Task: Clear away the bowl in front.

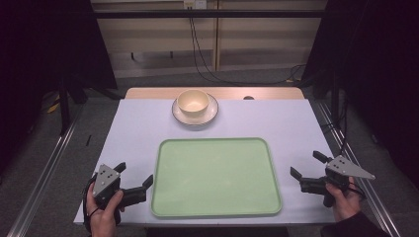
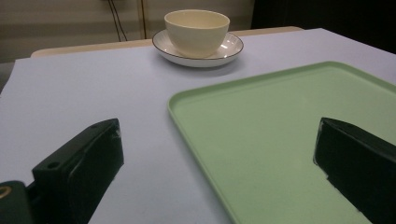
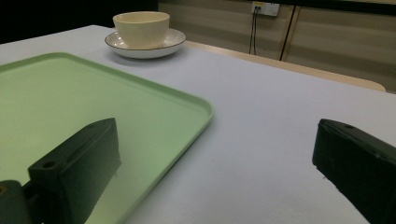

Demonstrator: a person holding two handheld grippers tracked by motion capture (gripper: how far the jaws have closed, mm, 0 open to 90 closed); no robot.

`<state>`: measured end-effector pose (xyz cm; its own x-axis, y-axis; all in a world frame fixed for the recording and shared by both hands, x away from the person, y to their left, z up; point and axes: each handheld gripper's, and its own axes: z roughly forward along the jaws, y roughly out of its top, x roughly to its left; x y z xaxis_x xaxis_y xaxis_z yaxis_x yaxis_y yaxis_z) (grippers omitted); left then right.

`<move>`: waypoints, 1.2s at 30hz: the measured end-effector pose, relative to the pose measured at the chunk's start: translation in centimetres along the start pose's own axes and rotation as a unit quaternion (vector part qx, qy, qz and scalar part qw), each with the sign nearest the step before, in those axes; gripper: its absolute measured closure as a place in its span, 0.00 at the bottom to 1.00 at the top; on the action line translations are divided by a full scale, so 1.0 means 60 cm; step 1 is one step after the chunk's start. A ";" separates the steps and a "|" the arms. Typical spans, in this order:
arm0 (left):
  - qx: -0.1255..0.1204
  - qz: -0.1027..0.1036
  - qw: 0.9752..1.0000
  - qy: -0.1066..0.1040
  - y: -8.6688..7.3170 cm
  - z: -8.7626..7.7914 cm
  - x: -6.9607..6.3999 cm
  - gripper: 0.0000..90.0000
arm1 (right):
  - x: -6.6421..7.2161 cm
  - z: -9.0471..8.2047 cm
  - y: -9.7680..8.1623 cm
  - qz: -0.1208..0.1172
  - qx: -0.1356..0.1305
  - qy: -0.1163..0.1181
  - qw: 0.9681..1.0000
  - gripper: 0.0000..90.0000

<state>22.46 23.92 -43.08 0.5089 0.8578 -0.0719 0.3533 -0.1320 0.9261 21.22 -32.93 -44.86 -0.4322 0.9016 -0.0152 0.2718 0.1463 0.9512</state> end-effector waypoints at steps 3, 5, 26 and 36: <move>-0.003 -0.003 1.000 0.002 0.000 0.000 -0.002 0.02 | 0.000 0.000 0.000 0.001 0.003 0.008 1.000 0.01; -0.004 -0.003 1.000 0.002 0.000 0.000 -0.003 0.01 | 0.000 0.001 0.000 0.000 0.004 0.009 1.000 0.01; -0.006 -0.006 1.000 -0.017 0.018 0.030 -0.008 0.04 | -0.002 0.004 -0.002 0.007 0.011 0.030 0.999 0.01; 0.007 0.008 0.999 -0.041 0.042 0.074 -0.004 0.05 | -0.005 0.003 -0.002 0.012 0.010 0.034 0.999 0.01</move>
<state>26.68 21.19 -42.38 0.5768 0.8121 -0.0884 0.3550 -0.1518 0.9224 21.50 -33.11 -45.02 -0.4834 0.8749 0.0291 0.2990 0.1338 0.9448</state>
